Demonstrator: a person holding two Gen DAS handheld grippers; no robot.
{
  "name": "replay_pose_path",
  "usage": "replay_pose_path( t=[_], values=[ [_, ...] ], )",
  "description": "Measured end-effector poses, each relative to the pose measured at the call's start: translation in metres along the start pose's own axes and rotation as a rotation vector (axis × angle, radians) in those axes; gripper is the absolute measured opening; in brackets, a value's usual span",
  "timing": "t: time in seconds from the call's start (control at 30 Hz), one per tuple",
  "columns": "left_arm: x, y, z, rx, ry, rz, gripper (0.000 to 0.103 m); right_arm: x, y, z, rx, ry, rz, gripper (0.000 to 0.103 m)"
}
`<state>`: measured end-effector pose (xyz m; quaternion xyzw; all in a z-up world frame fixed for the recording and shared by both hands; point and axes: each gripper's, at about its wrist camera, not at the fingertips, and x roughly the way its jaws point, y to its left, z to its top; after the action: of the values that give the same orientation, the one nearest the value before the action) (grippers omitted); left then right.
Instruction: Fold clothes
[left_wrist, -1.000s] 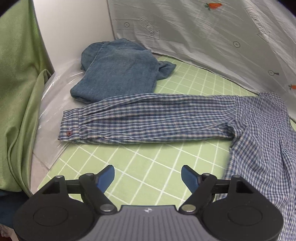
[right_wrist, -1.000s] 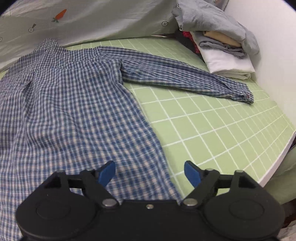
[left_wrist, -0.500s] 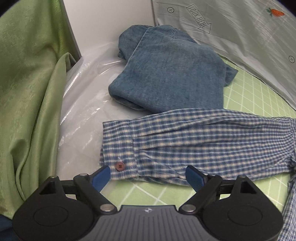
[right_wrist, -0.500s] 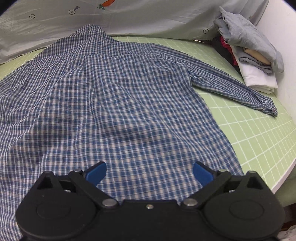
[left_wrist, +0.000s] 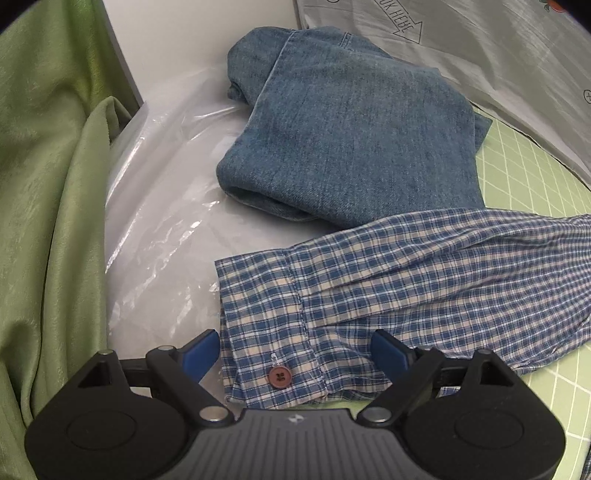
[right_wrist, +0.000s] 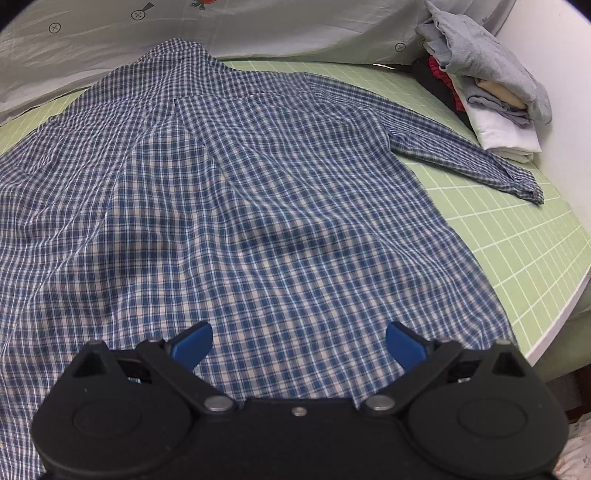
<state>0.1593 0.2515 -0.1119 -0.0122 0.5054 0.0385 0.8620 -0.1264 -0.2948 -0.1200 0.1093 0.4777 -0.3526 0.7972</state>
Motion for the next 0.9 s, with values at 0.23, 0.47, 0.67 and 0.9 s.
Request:
replay_pose_path(
  t=[0.23,0.47,0.67,0.9],
  values=[
    [-0.001,-0.007,-0.002,0.037,-0.023,0.025,0.037,-0.004,0.003,0.005,-0.005,-0.016,0.003,0.101],
    [-0.032,-0.028,0.002,0.067,-0.102,-0.042,0.01,0.0,-0.011,0.013,-0.008,-0.039,0.015,0.101],
    [-0.074,-0.086,-0.004,0.085,-0.163,-0.183,0.008,0.014,-0.041,0.019,0.052,-0.043,0.062,0.101],
    [-0.124,-0.226,-0.041,0.186,-0.169,-0.463,0.008,0.021,-0.097,0.027,0.107,-0.074,0.111,0.101]
  ],
)
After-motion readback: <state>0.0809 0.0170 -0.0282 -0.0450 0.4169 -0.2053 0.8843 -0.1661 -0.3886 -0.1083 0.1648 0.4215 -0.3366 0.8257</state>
